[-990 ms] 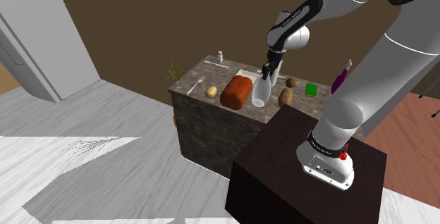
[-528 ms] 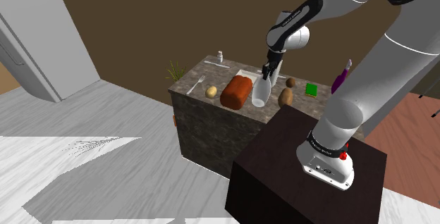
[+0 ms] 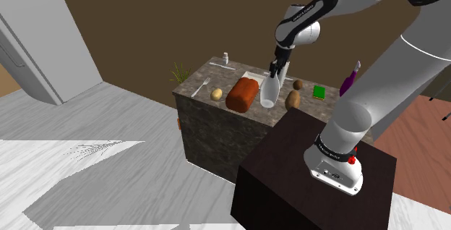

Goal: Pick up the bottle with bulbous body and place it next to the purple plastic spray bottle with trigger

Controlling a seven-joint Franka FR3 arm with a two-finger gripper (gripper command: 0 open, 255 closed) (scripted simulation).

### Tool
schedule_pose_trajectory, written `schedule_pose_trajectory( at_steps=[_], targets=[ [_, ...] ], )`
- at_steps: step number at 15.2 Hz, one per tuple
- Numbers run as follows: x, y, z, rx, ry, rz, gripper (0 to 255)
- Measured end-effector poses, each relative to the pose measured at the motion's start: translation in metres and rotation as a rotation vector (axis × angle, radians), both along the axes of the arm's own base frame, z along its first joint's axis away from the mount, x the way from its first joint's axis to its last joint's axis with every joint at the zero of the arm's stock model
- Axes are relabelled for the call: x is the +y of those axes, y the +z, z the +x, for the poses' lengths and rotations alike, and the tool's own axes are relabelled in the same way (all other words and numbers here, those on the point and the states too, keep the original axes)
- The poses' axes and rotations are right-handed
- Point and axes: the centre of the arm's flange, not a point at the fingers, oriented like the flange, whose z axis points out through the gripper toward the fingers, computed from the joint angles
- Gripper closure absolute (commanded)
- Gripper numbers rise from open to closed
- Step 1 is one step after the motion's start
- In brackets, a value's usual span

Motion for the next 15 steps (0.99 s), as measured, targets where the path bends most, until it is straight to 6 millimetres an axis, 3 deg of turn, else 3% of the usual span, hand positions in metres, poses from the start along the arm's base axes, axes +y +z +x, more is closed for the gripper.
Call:
schedule_pose_trajectory(
  at_steps=[15],
  targets=[
    [0.0, 0.079, -0.001, 0.0, 0.0, 0.0, 255]
  ],
)
